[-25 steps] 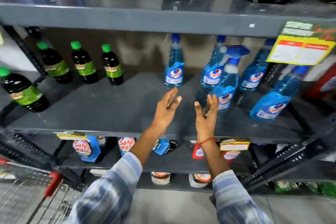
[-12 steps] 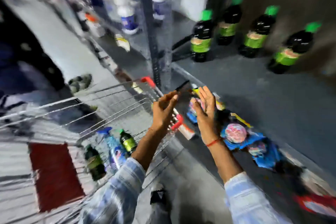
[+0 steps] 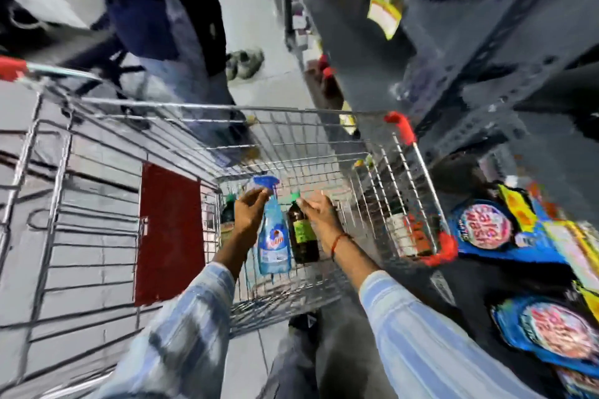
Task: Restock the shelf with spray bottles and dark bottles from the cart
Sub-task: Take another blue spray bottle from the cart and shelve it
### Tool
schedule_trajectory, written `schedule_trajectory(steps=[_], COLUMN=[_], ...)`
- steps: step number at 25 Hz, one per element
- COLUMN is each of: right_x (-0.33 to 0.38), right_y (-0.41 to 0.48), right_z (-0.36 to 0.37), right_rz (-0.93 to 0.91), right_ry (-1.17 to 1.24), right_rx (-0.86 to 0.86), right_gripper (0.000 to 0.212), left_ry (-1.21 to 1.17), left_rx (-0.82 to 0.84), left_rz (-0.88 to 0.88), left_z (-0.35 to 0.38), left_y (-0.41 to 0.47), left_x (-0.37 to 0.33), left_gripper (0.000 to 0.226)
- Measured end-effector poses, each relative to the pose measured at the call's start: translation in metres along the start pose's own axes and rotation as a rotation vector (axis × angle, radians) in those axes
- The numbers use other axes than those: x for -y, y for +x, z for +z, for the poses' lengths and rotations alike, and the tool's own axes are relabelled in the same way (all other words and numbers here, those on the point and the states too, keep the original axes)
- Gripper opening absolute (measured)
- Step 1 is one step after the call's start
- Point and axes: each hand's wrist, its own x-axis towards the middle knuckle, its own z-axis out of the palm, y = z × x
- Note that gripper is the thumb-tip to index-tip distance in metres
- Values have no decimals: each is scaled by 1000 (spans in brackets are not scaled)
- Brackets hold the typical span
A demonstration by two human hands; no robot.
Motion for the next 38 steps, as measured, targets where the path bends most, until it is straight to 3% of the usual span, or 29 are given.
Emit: schedule_trajectory(steps=[4, 5, 6, 10, 16, 20, 23, 27, 29, 32, 35, 38], right_x=[-58, -70, -82, -106, -118, -112, -102, -80, -58, -22, 10, 32], right_y=[55, 62, 69, 85, 92, 92, 86, 60, 41, 8, -38, -89], right_z=[28, 30, 32, 44, 51, 53, 46, 27, 17, -9, -49, -102], right_rz=[302, 355, 390, 476, 447, 513, 513, 472, 373, 184, -25, -145], right_ry=[-236, -322, -436, -668, -943, -1040, -1037, -836, -735, -569, -434, -279], right_rx=[129, 141, 154, 241, 412, 445, 497, 462, 391, 261, 136, -12], right_gripper=[11, 9, 9, 43, 42, 38, 39, 39, 40, 40, 24, 43], left_ry=[171, 212, 234, 305, 258, 296, 329, 191, 117, 75, 111, 152], left_rx=[-17, 0, 31, 93, 186, 312, 319, 377, 415, 550, 681, 731], left_rz=[-124, -164, -216, -396, -505, -573, -550, -497, -450, -310, -159, -23], left_z=[-31, -33, -34, -30, -28, -38, -38, -50, -54, -44, -9, 44], left_y=[44, 50, 55, 69, 72, 73, 68, 51, 40, 18, -17, -56], left_x=[65, 77, 90, 135, 140, 132, 128, 107, 81, 27, -35, -82], left_gripper=[27, 23, 18, 24, 8, 29, 34, 19, 12, 24, 18, 31])
